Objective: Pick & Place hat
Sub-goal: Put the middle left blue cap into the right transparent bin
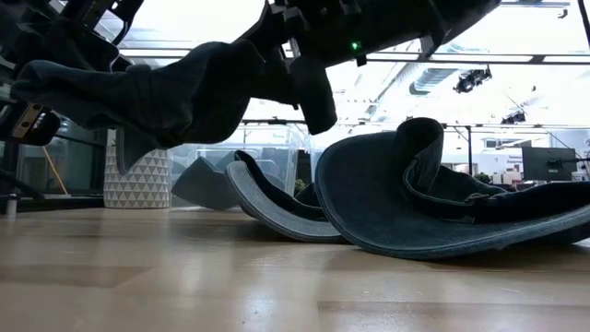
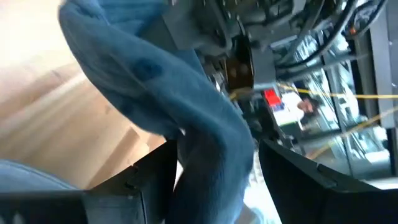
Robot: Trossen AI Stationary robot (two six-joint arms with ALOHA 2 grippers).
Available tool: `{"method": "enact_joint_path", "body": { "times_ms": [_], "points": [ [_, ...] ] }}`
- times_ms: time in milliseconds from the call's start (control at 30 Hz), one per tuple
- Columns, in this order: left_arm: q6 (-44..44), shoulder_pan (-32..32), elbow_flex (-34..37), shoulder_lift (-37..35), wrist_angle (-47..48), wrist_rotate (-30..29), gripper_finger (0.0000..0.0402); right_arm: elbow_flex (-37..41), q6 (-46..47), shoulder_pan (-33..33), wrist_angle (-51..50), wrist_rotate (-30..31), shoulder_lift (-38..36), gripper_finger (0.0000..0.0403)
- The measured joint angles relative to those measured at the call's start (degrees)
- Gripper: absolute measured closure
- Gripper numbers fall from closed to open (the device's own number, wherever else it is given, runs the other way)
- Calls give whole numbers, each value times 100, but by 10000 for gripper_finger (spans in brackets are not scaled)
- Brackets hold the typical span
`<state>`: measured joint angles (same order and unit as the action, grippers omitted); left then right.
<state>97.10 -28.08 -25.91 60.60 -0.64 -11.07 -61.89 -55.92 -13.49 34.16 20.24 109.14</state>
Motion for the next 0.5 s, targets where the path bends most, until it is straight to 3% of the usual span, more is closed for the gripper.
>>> {"method": "enact_joint_path", "body": {
  "times_ms": [500],
  "points": [
    [-147, 0, 0, 0, -242, -8, 401, -601, 525, 189, -735, -576, -4, 181]
  ]
}}
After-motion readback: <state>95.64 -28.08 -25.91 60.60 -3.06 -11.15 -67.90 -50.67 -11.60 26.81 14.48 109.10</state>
